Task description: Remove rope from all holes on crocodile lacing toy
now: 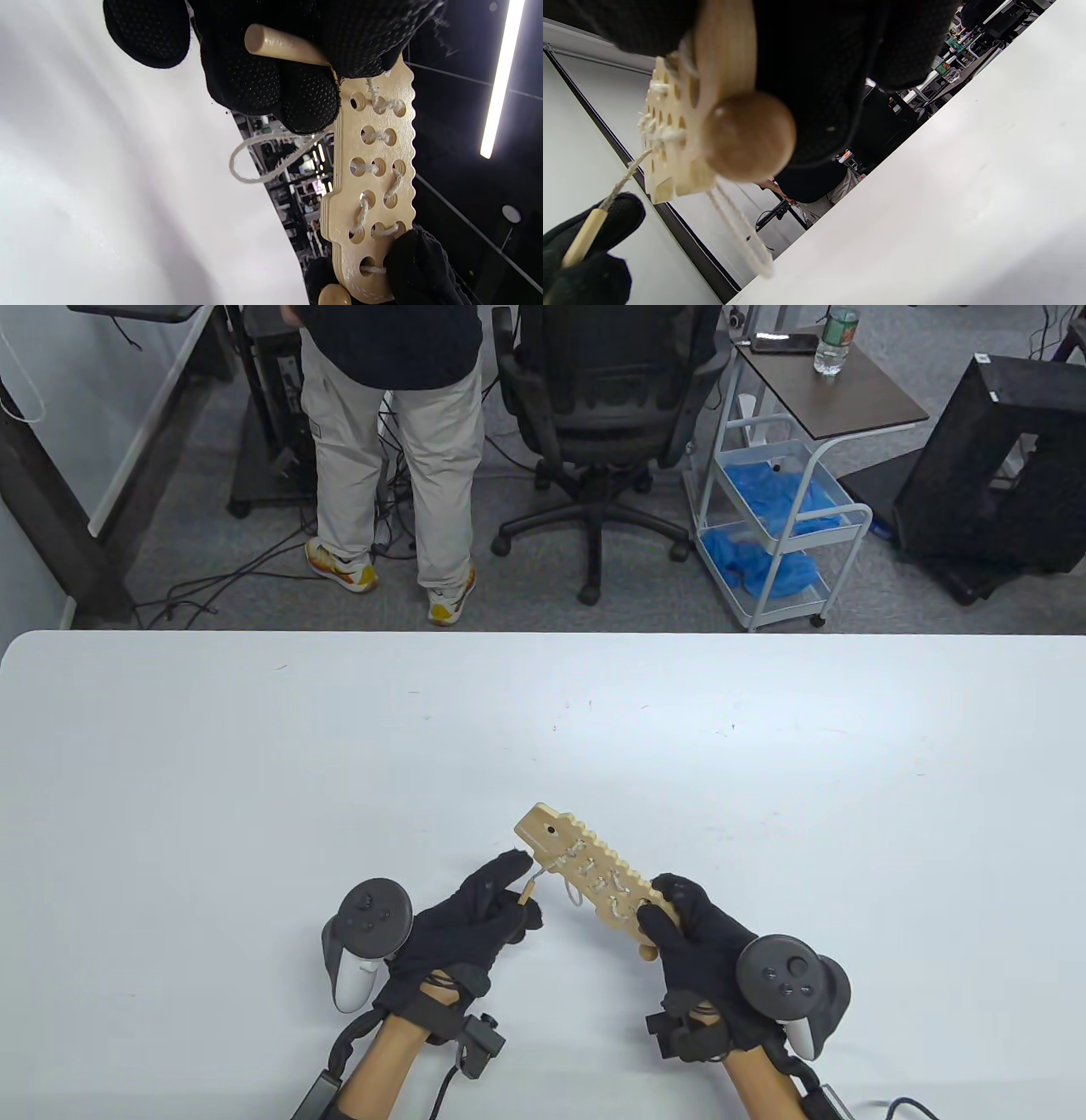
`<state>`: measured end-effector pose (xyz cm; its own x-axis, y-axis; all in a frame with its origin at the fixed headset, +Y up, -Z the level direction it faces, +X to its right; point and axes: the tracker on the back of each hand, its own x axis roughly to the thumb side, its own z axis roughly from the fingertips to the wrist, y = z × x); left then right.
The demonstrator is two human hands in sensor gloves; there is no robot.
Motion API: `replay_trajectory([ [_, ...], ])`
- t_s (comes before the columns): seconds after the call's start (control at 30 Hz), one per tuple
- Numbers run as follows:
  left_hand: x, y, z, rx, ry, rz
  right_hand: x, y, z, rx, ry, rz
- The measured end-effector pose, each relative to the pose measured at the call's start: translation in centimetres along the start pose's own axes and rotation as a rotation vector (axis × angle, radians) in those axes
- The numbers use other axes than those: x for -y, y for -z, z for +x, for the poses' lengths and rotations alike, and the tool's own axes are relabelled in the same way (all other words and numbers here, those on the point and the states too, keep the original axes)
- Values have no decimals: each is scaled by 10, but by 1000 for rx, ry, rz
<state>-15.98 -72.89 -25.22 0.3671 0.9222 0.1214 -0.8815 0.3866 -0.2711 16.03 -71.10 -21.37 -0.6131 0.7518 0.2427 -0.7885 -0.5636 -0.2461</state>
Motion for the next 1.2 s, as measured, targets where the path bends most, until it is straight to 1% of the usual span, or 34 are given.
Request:
replay_trajectory([
  [0.1, -3, -1, 1, 3, 53, 34, 0, 1, -2, -11, -5, 0],
  [0.5, -9, 2, -4, -39, 70, 35, 1, 4, -8, -46, -20, 0],
  [0.8, -20, 1, -13, -100, 108, 145, 5, 7, -14, -85, -17, -9],
  [1.2, -28, 2, -19, -122, 137, 181, 10, 11, -25, -154, -31, -31],
])
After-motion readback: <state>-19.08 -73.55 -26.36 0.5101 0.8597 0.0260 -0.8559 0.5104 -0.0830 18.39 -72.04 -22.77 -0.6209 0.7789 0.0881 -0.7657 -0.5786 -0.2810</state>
